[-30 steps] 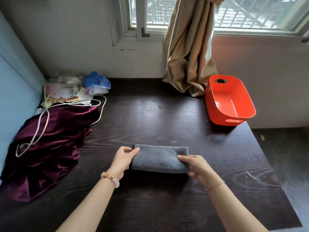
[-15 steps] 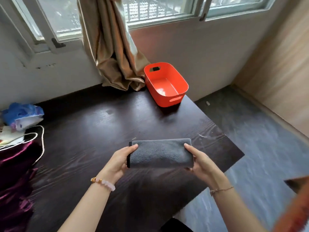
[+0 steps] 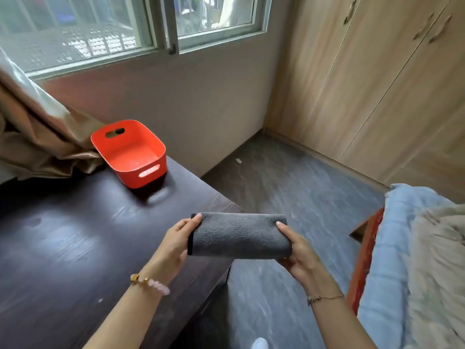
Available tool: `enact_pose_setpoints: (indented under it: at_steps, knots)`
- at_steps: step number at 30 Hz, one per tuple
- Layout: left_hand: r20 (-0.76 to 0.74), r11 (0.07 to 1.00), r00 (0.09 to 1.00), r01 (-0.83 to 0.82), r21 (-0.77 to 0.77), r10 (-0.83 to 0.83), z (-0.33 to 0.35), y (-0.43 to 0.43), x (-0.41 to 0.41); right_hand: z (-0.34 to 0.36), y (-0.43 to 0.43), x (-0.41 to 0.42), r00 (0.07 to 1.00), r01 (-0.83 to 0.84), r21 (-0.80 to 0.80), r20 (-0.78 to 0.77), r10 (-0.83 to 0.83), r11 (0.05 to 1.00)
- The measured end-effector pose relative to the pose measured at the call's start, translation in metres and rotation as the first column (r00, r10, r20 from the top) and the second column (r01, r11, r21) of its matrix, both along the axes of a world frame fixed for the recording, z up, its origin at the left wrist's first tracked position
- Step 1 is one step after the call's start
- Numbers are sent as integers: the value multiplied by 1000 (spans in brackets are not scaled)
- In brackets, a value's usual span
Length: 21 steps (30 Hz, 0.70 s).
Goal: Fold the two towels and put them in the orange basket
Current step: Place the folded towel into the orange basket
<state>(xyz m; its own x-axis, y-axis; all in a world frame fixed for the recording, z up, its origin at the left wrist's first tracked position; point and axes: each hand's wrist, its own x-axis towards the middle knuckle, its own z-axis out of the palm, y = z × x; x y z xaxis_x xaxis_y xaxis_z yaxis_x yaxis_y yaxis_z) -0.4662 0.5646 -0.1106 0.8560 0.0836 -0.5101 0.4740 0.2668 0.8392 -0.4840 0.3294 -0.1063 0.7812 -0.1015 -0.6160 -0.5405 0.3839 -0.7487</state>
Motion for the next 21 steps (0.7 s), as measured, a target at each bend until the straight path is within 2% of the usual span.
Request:
enact_pose_setpoints:
  at_steps: [5,11,16,21]
  knots:
    - [56,999,998,41,7,-42,13,-83,24,15,-79,18,996,81,25,42,-82,996]
    - [45,998,998,48,35,-50,18,-149,57,28,-142,33,984,135,5,114,-135,991]
    - [96,991,988,118,60,-123,24,-179,94,22,-174,70,978,173,16,119,-173,985]
    - [66,999,996,50,20,-51,17,-193,148,10,-192,128,986,119,-5,117,-117,993]
